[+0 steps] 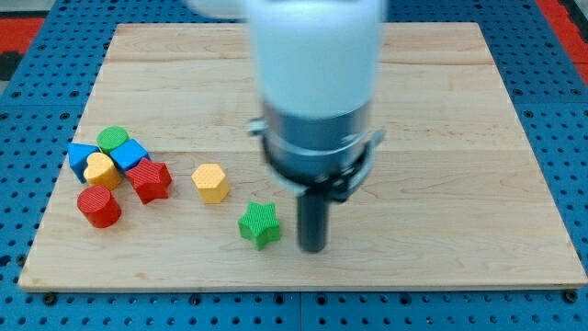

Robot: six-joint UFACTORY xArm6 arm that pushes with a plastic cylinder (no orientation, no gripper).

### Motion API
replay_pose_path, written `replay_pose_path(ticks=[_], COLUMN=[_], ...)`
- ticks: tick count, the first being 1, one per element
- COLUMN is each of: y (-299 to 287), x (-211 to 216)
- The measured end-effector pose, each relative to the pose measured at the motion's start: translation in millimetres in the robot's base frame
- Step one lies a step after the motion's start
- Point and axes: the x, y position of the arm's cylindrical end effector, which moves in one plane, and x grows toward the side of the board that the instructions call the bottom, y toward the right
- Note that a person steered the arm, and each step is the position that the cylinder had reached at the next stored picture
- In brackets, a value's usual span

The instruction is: Push the green star beside the yellow hexagon

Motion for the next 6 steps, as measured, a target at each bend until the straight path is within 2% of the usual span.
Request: replay_pose_path(ticks=[1, 4, 6], y=[37, 43, -25], x=[-26, -23, 43])
